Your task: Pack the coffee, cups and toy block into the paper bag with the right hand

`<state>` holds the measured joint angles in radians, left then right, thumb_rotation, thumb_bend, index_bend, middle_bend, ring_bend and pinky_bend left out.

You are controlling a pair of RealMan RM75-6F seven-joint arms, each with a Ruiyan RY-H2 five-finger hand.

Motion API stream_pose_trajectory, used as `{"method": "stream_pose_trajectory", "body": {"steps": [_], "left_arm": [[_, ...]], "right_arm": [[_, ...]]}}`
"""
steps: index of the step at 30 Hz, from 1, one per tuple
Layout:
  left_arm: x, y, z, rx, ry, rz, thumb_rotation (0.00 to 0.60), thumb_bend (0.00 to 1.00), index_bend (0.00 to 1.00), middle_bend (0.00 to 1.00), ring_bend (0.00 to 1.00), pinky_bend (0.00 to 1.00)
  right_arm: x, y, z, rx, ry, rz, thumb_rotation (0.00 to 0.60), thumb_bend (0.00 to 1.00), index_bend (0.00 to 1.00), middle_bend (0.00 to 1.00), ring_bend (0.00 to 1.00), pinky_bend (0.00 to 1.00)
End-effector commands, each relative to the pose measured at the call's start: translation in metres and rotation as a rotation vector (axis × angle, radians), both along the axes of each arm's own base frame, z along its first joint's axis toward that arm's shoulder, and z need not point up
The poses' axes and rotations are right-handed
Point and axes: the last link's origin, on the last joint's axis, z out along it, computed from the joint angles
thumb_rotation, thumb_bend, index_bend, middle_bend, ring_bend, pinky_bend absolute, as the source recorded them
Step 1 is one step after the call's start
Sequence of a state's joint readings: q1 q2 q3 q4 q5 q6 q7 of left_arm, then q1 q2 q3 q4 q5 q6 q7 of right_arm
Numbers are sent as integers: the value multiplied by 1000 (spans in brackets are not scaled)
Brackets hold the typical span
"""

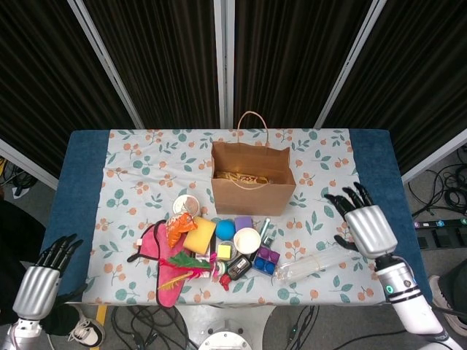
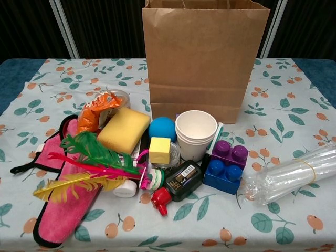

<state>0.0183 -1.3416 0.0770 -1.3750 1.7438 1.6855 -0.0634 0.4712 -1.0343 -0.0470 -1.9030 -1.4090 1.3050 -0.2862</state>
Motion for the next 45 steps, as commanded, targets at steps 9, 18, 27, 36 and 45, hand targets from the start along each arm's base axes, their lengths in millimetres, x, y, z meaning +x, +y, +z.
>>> {"method": "stream_pose_trajectory", "body": {"steps": [9, 18, 27, 36, 45], "left_arm": [[-1, 2, 2, 25, 8, -5, 600, 152, 178, 195, 125, 242], [-2, 3, 4, 51, 10, -25, 600, 152, 178, 195, 125, 242], [-2, 2, 2, 46, 11, -29, 600, 152, 178, 195, 125, 242], [-3, 1, -1, 31, 12, -21, 600, 153, 178, 195, 126, 242], [-2, 0, -1, 27, 10, -19, 600, 153, 178, 195, 124, 242]], "right_arm": [[-71, 54, -74, 368, 102, -2, 600, 61, 168, 264, 120, 41], [-56, 41, -93, 322, 110, 96, 600, 63, 168, 265, 120, 35], [-55, 29, -104, 327, 116, 79, 600, 64, 168, 265, 120, 32], [-64, 28, -123, 311, 136, 48, 600, 117, 258, 314, 142, 67], [-63, 29, -129, 265, 96, 57, 600, 210, 496, 452, 281, 208]]}}
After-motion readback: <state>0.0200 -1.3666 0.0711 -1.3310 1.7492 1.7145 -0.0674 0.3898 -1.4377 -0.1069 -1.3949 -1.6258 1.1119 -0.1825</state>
